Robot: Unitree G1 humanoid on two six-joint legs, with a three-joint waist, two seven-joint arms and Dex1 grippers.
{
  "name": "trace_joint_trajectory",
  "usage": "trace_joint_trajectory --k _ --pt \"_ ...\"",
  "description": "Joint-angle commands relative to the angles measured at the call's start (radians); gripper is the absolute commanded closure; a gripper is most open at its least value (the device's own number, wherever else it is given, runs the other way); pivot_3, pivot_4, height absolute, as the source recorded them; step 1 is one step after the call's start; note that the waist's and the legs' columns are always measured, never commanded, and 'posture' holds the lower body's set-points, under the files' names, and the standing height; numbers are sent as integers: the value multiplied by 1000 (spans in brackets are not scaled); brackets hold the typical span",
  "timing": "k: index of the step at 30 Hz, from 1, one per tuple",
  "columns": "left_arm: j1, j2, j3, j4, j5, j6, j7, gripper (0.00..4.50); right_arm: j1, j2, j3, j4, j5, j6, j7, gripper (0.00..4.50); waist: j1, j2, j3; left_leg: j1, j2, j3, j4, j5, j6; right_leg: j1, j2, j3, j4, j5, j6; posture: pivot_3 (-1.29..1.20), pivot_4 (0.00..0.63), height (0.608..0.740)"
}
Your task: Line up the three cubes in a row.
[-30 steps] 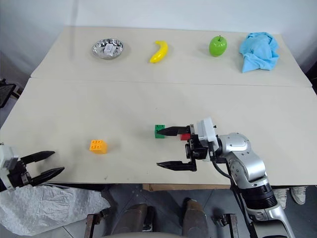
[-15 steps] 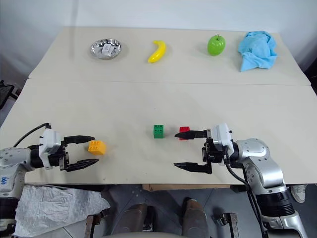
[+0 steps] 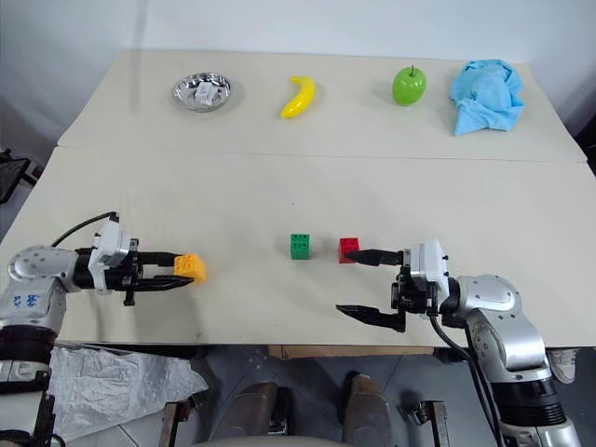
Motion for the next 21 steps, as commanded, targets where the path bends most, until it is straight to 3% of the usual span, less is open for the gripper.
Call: trace_joint_trajectory --k 1,10,21 --pt "-151 -58 -45 76 20 -11 -19 3017 10 -16 -33 -33 9 -19 -7 0 6 0 0 0 0 0 0 0 0 0 0 0 0 0 0 0 150 740" --pt "-475 -196 -189 570 224 -273 -61 3017 43 -33 -79 -42 6 -30 -31 0 10 0 0 -1 -4 2 0 0 1 0 2 -1 -1 0 0 0 150 740" --pt "-549 -266 -188 717 277 -362 -93 3017 123 -24 -104 -105 11 -35 -93 0 17 -1 0 -2 -2 1 1 1 1 0 0 -1 -1 0 1 0 150 740"
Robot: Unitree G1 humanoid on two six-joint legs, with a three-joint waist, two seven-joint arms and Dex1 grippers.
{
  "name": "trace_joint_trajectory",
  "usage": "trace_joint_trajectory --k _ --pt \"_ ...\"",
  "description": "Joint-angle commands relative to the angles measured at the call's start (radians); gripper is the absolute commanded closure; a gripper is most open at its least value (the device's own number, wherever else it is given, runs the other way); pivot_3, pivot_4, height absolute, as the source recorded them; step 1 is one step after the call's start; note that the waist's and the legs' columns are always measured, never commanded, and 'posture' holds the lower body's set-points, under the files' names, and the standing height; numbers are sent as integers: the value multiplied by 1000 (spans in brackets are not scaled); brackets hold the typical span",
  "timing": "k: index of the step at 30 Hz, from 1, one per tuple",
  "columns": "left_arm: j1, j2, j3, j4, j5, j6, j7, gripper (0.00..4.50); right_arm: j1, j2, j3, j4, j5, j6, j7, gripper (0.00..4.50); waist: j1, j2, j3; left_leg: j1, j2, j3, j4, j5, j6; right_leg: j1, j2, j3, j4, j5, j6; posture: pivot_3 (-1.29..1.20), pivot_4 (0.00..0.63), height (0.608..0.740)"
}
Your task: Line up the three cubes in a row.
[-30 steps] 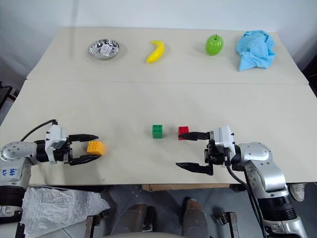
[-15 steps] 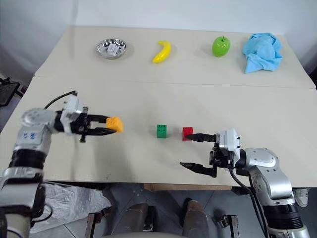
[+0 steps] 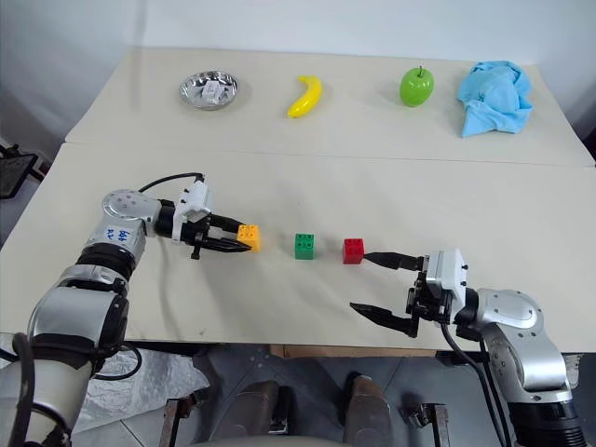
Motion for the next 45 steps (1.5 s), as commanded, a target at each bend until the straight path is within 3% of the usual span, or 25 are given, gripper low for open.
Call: trace_joint_trajectory --k 1,8,9,16,22,25,31,35,45 --pt "-27 -10 6 8 14 -27 -85 3017 7 -4 -24 -39 13 -16 -14 0 0 0 0 0 0 0 0 0 0 0 0 0 0 0 0 0 150 740" --pt "-41 -26 1 35 51 -47 -60 3017 2 -3 -17 -31 10 -23 -19 0 0 0 0 0 0 0 0 0 0 0 0 0 0 0 0 0 150 740" --pt "-44 -28 3 34 48 -32 -74 2305 2 -4 -17 -30 11 -22 -18 0 0 0 0 0 0 0 0 0 0 0 0 0 0 0 0 0 150 740" --pt "-4 44 11 -57 -27 -35 -113 229 0 -2 -35 -10 27 -27 -11 0 -5 0 0 0 0 0 0 0 0 0 0 0 0 0 0 0 150 740" --pt "220 254 10 -340 -215 111 -113 229 -15 -25 -100 6 112 13 14 0 -30 0 0 1 2 -1 -1 0 0 0 0 1 0 0 0 0 150 740" --pt "379 321 103 -503 -291 188 -84 107 -41 -40 -112 61 112 5 50 0 -30 0 0 1 2 -1 -1 0 0 0 0 1 0 0 0 0 150 740" --pt "607 323 301 -829 -455 390 102 107 -155 -52 -79 223 76 -29 164 0 -9 0 0 1 2 -5 3 0 0 2 -2 1 1 0 0 0 150 740" --pt "755 292 364 -996 -411 349 226 107 -212 -43 -61 313 41 -79 218 0 -10 2 1 2 2 -5 3 0 0 2 -2 1 1 0 0 0 150 740" --pt "806 232 408 -1041 -423 317 300 107 -244 -41 -44 397 1 -139 273 0 -6 2 1 2 2 -3 2 0 -1 2 -2 1 1 0 0 0 150 740"
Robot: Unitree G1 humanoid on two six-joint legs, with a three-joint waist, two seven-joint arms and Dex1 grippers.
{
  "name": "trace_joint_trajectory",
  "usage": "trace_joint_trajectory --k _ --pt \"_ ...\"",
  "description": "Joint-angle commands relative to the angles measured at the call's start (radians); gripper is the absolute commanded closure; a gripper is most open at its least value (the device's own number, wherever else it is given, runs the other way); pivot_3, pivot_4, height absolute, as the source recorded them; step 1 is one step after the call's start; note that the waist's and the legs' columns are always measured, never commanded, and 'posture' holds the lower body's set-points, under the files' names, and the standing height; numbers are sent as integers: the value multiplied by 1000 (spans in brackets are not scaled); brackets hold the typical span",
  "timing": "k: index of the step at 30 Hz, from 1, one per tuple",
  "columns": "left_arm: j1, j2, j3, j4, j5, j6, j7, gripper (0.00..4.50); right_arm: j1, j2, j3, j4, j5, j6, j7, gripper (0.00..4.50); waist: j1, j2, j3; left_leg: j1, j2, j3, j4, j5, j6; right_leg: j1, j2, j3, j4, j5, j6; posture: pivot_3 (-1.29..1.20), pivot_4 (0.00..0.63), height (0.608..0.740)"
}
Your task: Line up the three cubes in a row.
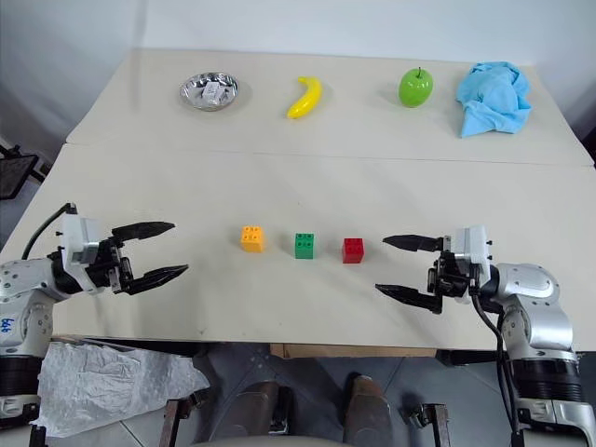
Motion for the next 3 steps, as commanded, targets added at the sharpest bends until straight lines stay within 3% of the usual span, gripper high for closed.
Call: trace_joint_trajectory --k 1,3 --pt "-2 -8 21 -7 -8 -20 4 107 -16 -3 -12 -1 0 -28 14 0 -1 0 0 0 0 0 0 0 0 0 0 0 0 0 0 0 150 740" --pt "-4 -5 16 3 -8 -19 -9 107 -17 -1 -12 2 -2 -31 14 0 -1 0 0 0 0 0 0 0 0 0 0 0 0 0 0 0 150 740"
